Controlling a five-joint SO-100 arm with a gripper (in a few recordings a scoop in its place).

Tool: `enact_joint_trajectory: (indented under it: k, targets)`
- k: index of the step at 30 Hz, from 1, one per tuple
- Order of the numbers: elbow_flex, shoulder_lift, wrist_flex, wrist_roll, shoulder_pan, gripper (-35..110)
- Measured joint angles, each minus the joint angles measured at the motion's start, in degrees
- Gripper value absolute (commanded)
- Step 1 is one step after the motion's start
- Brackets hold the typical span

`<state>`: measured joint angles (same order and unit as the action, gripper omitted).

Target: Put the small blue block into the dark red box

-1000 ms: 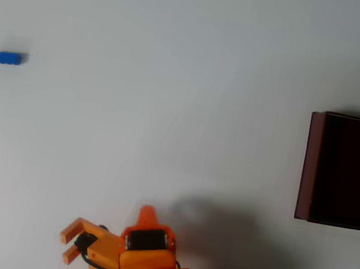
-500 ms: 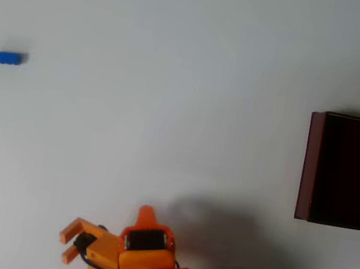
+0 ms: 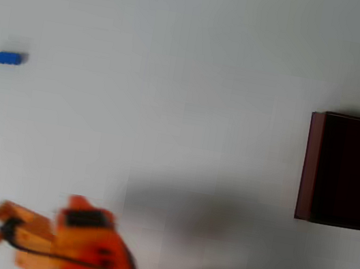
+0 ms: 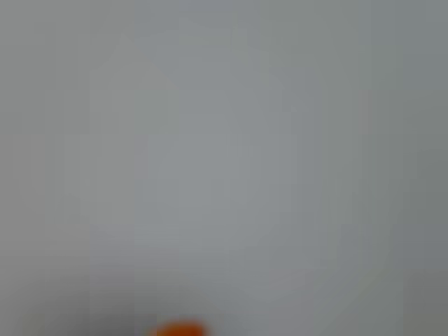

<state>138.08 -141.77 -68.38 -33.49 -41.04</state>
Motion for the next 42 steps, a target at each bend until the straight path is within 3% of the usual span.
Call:
enact_joint_trajectory:
  k: [6, 13, 20, 23, 33, 42]
  targets:
    - [-29.62, 33.75, -2.72, -4.75, -7.29, 3]
    - [-69.35, 63.63, -16.96, -5.36, -8.53, 3]
    - [-112.24, 89.65, -31.82, -4.83, -8.09, 18]
    - [-128.23, 98.09, -34.37, -4.92, -7.38, 16]
    - [-141.77, 108.90, -35.33, -3.78, -3.69, 18]
    - [-143.61, 112.76, -34.63, -3.78, 0.44, 20]
